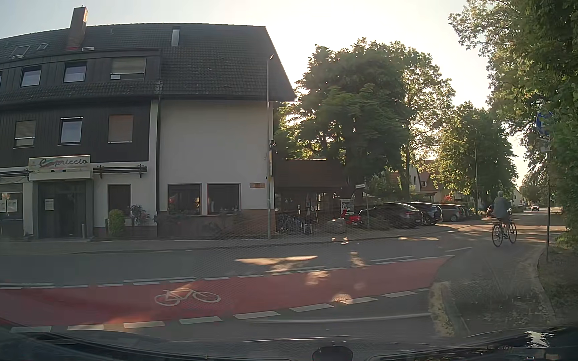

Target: Follow the waypoints while adhering to traffic rules and regulations

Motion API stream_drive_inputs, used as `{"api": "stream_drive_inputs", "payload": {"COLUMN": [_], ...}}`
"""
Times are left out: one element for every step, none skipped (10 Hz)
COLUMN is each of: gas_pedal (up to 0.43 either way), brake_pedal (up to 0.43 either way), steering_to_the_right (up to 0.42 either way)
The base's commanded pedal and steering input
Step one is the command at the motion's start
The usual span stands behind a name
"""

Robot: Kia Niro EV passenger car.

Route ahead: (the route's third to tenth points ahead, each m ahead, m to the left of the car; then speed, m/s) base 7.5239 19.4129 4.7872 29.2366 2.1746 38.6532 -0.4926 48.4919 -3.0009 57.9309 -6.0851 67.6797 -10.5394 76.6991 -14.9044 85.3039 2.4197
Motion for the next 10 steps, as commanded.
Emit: {"api": "stream_drive_inputs", "payload": {"gas_pedal": [0.000, 0.000, 0.000, 0.000, 0.000, 0.000, 0.000, 0.000, 0.000, 0.000], "brake_pedal": [0.152, 0.152, 0.152, 0.152, 0.159, 0.165, 0.177, 0.183, 0.183, 0.189], "steering_to_the_right": [-0.011, -0.012, -0.011, -0.007, -0.005, -0.004, -0.004, -0.004, 0.000, 0.001]}}
